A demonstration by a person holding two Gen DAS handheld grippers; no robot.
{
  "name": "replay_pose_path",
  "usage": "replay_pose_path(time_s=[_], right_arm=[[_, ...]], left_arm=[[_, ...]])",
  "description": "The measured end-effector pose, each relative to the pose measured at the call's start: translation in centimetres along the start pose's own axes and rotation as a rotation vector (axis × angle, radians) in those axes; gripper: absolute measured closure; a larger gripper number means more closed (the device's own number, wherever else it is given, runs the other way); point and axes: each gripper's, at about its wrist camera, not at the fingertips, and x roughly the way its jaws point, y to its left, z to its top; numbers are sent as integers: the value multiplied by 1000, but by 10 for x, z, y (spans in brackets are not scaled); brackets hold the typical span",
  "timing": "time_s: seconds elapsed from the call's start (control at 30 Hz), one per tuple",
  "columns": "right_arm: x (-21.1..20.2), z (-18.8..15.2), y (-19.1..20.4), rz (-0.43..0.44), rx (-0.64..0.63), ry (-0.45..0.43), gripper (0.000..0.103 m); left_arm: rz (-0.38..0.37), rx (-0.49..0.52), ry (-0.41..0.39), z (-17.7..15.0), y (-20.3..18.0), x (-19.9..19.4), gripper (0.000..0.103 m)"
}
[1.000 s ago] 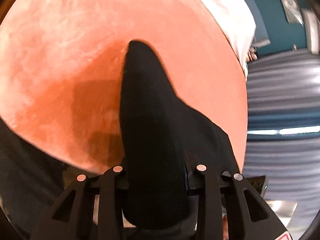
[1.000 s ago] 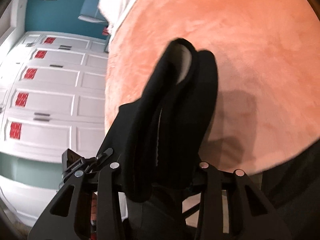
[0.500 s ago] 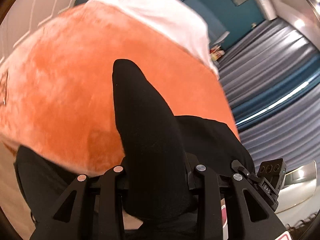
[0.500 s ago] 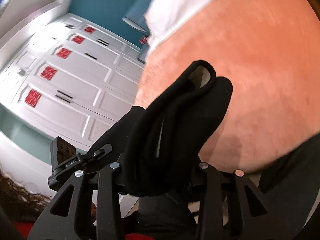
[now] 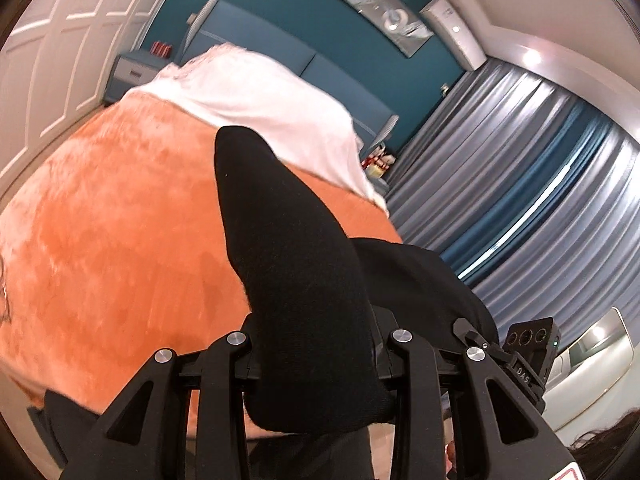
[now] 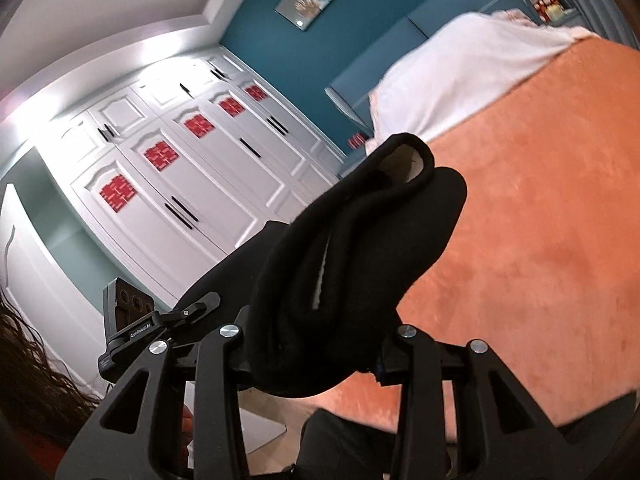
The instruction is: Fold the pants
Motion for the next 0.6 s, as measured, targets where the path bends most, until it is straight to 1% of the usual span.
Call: replay_pose_path(time_s=[0.1,0.33,0.47,0.6], right_arm=[[-2,12,7,15,-24,-30,67],[3,57,24,54,-133,-120,67],[14,94,29,80,-195,-170,67],[38,144,26,104,-240,-226,67]], left_arm=[[-18,20,-33,15,-10,0,74],[-71,94,-114,56,-34,3,74],[-83,166,-180,89,-50,12,74],[-74,239,-250,130,-66,33,74]])
